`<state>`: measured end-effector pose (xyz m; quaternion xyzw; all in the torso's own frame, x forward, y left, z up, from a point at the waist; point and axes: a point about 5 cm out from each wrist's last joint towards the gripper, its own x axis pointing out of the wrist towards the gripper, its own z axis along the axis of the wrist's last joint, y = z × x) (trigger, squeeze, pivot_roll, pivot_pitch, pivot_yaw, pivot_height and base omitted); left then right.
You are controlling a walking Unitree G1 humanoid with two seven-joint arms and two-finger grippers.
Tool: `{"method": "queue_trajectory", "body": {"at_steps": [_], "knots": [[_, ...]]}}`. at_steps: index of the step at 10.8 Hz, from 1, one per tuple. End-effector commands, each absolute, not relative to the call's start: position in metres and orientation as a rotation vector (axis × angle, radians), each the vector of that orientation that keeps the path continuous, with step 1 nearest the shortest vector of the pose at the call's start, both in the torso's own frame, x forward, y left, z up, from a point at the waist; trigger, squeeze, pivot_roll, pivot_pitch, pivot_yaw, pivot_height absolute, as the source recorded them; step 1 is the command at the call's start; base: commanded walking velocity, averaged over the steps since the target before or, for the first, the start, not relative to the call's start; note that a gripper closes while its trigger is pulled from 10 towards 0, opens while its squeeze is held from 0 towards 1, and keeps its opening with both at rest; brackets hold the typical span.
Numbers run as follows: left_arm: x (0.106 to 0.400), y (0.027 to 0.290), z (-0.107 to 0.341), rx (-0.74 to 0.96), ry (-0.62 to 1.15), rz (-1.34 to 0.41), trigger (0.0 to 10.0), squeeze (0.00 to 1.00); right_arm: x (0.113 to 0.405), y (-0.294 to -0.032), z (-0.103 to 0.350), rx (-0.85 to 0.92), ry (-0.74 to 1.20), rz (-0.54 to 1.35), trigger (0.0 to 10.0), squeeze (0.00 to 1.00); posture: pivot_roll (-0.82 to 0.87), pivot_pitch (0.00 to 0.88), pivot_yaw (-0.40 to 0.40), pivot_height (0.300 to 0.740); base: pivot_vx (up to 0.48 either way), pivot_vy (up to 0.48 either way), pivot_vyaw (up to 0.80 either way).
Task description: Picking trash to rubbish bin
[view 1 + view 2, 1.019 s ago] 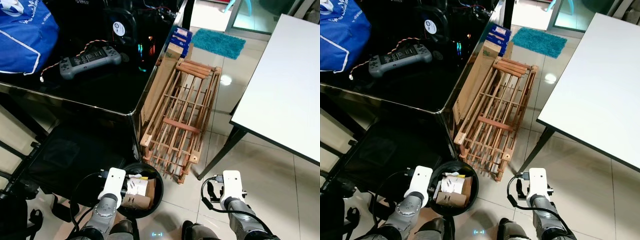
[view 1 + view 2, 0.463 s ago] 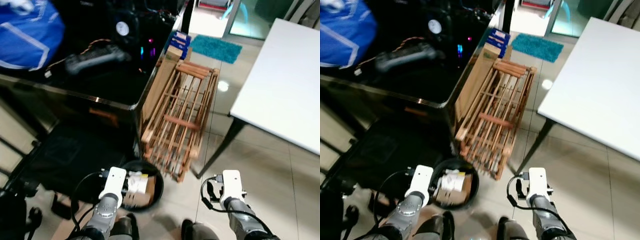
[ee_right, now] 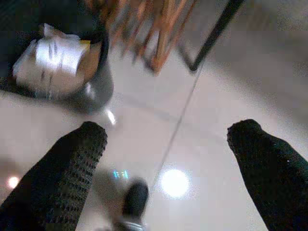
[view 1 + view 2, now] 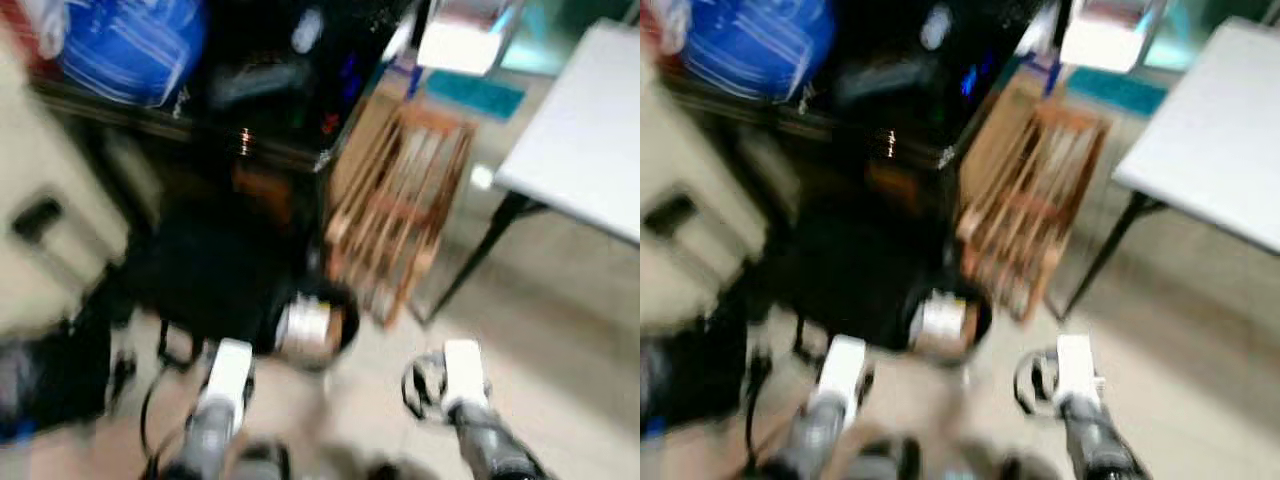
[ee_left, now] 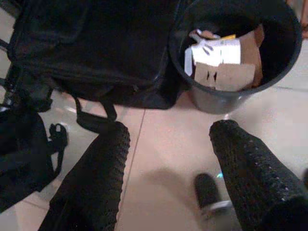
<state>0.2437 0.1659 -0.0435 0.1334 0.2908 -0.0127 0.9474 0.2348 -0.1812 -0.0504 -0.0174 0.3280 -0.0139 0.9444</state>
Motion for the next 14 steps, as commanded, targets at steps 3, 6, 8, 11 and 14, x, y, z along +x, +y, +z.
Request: {"method": "queue_trajectory", "body": {"at_steps": [3,6,8,11,14], "knots": [[0.2407,0.1666,-0.046,0.268,0.608,-0.018,10.0,0.0,0.2329,-0.1861,-0.0514,-0.044,0.681,-0.037,10.0,0.0,0.0,0.198,-0.001,0.74,-0.275,0.0,0.0],[0.2408,0.17,-0.0457,0.27,0.609,-0.004,10.0,0.0,0.2333,-0.1863,-0.0512,-0.043,0.683,-0.037,10.0,0.0,0.01,0.201,-0.003,0.74,-0.176,0.0,0.0],[0.2405,0.1706,-0.0461,0.275,0.615,-0.001,10.0,0.0,0.2333,-0.1856,-0.0513,-0.041,0.683,-0.033,10.0,0.0,0.0,0.2,-0.003,0.74,0.0,0.0,0.0],[0.241,0.1699,-0.0455,0.254,0.609,0.0,10.0,0.0,0.2331,-0.1854,-0.0518,-0.043,0.692,-0.029,10.0,0.0,0.0,0.201,-0.004,0.74,0.0,0.0,-0.74],[0.241,0.1697,-0.0453,0.24,0.605,-0.002,10.0,0.0,0.2328,-0.184,-0.0523,-0.045,0.697,-0.023,10.0,0.0,0.01,0.199,-0.001,0.74,0.0,0.0,-0.8]]}}
